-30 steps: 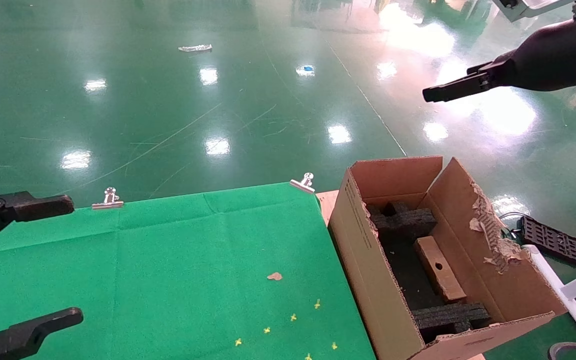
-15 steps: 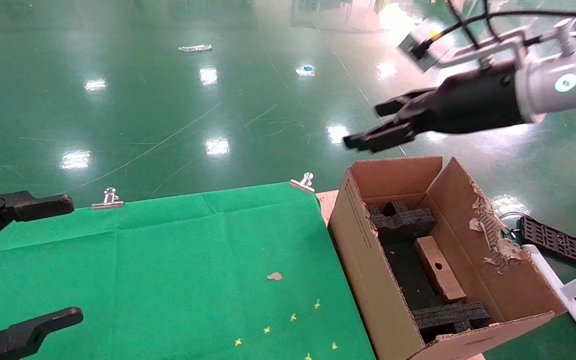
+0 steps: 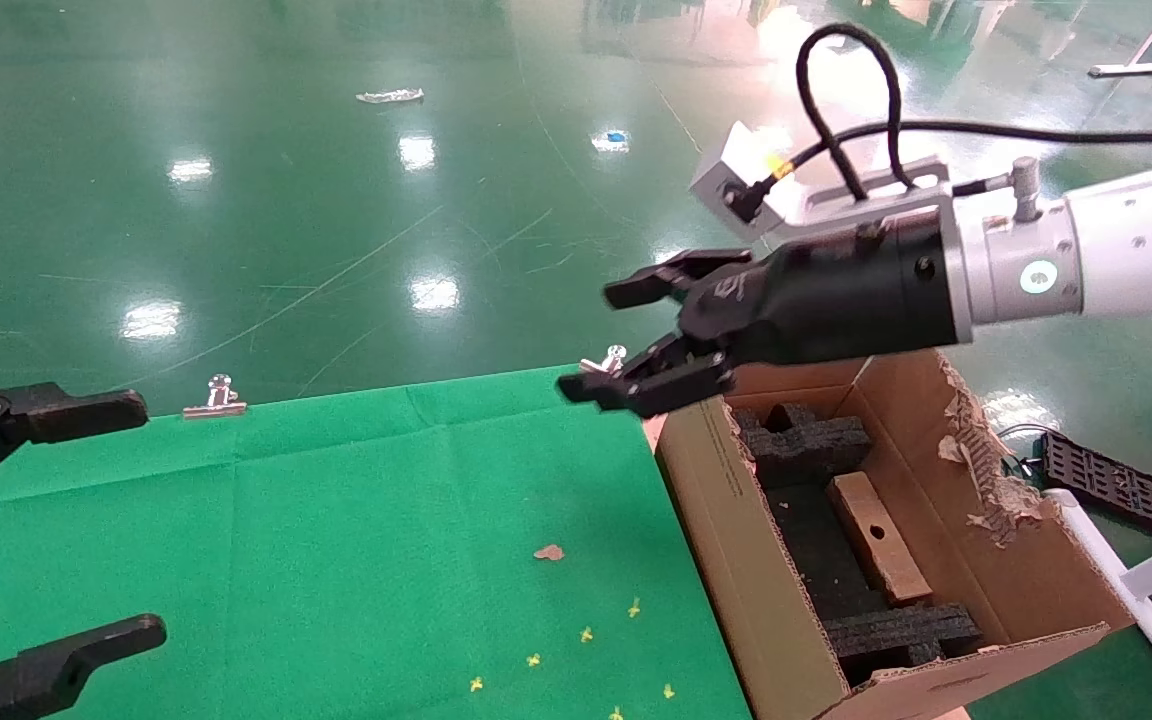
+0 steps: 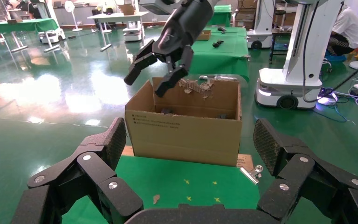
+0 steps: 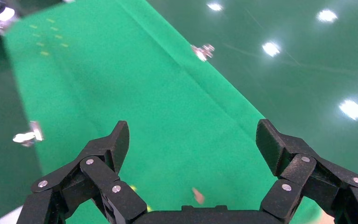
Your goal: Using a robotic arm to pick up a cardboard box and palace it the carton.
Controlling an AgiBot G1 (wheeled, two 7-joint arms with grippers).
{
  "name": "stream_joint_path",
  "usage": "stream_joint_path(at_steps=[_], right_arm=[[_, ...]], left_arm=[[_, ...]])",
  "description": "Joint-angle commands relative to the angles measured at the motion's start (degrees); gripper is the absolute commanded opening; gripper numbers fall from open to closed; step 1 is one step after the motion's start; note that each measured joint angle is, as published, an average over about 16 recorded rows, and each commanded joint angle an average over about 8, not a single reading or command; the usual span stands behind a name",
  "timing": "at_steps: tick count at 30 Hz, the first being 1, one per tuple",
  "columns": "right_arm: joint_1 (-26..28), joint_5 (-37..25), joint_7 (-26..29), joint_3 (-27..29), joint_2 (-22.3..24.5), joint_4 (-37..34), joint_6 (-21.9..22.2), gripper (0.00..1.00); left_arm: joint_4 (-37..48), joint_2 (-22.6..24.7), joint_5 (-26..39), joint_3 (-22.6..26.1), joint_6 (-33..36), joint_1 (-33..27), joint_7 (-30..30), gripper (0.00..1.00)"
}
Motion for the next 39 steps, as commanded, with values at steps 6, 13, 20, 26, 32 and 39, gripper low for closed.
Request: stream_joint_path(at_steps=[6, 13, 20, 26, 32, 39], right_arm=[[-8.69, 4.87, -5.9, 8.1, -0.85, 2.07, -2.04, 1.0], [-17.37, 9.74, -11.79, 16.19, -1.7, 4.14, -4.08, 1.0], [-26.06, 14.62, -17.69, 24.3, -2.55, 6.22, -6.13, 1.0], [-32.89, 18.45, -22.32, 30.67, -3.22, 7.85, -7.73, 1.0], [-37.4, 20.87, -24.89, 34.7, -3.63, 8.86, -8.71, 1.0], [-37.45, 21.07, -24.83, 34.79, -3.68, 8.91, -8.78, 1.0]], left_arm=[[0.0, -0.01, -0.01, 0.02, -0.01, 0.0, 0.01, 1.0], [0.0, -0.02, -0.03, 0.04, -0.02, -0.01, 0.02, 1.0], [0.0, -0.02, -0.04, 0.06, -0.03, -0.01, 0.03, 1.0], [0.0, -0.03, -0.05, 0.08, -0.03, -0.02, 0.04, 1.0], [0.01, -0.04, -0.06, 0.08, -0.05, -0.01, 0.05, 1.0], [0.02, -0.04, -0.07, 0.09, -0.06, 0.0, 0.05, 1.0]])
